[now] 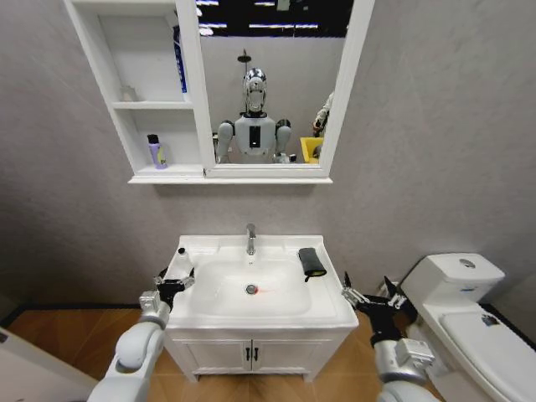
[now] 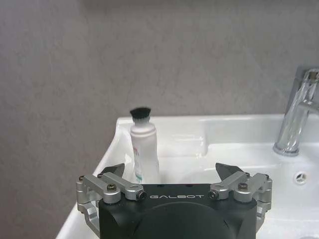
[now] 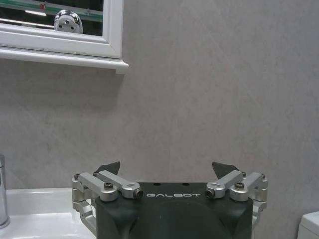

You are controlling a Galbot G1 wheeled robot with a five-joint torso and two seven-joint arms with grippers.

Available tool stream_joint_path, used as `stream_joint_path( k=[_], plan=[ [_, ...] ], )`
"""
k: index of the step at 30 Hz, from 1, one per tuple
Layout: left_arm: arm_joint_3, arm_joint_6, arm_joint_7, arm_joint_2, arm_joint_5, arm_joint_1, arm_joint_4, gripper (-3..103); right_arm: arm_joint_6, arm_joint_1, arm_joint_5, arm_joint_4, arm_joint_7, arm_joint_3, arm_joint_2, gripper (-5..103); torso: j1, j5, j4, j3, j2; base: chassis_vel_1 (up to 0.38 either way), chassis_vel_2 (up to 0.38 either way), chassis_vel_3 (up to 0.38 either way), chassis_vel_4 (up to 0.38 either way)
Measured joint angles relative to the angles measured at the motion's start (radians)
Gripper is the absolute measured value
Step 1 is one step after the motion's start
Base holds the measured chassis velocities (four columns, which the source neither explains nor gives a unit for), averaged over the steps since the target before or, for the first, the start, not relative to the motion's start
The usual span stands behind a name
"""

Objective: Move facial cleanser and shampoo from washbasin to cabinet, then wipe washbasin with towel.

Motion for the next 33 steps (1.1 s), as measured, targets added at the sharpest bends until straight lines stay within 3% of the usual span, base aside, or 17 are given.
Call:
stream_joint_path(
  k=[5,15,24,33],
  plan=[
    [0.008,-0.025,-0.029,-0.039,0.049,-0.143,0.176,100,0.018,0.022,-0.002,-0.037,0.002,0.004,-0.001,100,0.0,0.0,0.0,0.0,0.0,0.0,0.0,0.0,0.0],
    [0.016,-0.024,-0.039,-0.032,0.05,-0.303,0.31,100,0.05,0.02,-0.001,-0.074,0.007,0.02,-0.002,100,0.0,-0.0001,0.0,0.0,0.0,0.0,0.0,0.0,0.0],
    [0.024,-0.022,-0.044,-0.025,0.047,-0.333,0.347,100,0.051,0.031,-0.001,-0.08,0.01,0.016,-0.003,100,0.0,0.0,0.0001,0.0,0.0,0.0,0.0,0.0,0.0],
    [0.02,-0.018,-0.055,-0.028,0.041,-0.285,0.33,100,0.042,0.039,-0.002,-0.077,0.01,0.01,-0.006,100,0.0,-0.0001,0.0001,0.0,0.0,0.0,0.0,0.0,0.0]
  ],
)
